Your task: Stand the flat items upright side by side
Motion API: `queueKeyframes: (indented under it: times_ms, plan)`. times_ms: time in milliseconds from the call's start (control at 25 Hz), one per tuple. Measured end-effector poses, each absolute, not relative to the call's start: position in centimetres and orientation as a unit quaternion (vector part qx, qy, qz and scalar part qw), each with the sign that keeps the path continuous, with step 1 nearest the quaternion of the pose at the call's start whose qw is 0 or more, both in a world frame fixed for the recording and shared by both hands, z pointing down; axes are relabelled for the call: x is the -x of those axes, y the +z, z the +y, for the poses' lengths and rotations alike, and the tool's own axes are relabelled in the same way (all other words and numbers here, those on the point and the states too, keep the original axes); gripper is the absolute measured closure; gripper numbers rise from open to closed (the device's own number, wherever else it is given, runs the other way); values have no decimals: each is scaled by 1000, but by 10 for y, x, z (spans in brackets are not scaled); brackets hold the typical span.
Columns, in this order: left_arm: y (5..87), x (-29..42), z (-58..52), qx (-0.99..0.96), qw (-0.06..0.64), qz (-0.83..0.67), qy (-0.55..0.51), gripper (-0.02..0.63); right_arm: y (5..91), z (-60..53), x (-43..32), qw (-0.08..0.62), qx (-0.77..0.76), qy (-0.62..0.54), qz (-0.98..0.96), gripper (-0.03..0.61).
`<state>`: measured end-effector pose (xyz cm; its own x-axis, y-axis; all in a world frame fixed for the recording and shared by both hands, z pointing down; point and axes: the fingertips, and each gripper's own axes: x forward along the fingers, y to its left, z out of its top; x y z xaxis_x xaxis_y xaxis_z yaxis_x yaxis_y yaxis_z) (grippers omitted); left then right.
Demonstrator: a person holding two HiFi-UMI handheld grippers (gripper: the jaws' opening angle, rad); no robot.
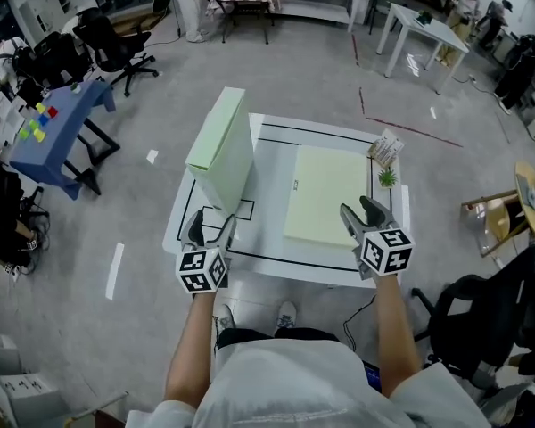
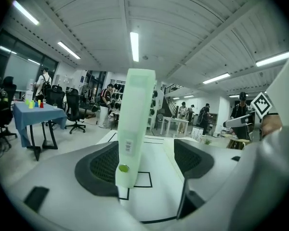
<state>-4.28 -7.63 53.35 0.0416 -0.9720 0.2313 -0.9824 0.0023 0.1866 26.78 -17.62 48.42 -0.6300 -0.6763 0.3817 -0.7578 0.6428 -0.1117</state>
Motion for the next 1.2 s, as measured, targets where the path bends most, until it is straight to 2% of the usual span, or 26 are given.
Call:
queueKeyframes:
  times_ms: [280,400,720,880,1200]
  plan:
    - [522,-18,-85,-748,103,-653,58,250,491,-176,-303,142,-417,162,-883,313]
    - [522,-49,-99,-771,106,-625,65,252,498,-175,-320,146,-424,174,-877,305]
    - [568,-110,-153,-789,278,-548,23,252,529,-189,-339,131,-421,260,-859,269]
    - [588,-131,-182,-796,328,-507,33,252,552,-202,-335,151,-407,293,-852,233]
    - [631,-146,-238,-787,397,-468,60,252,613,-245,-345,164,-417,362,-817,209]
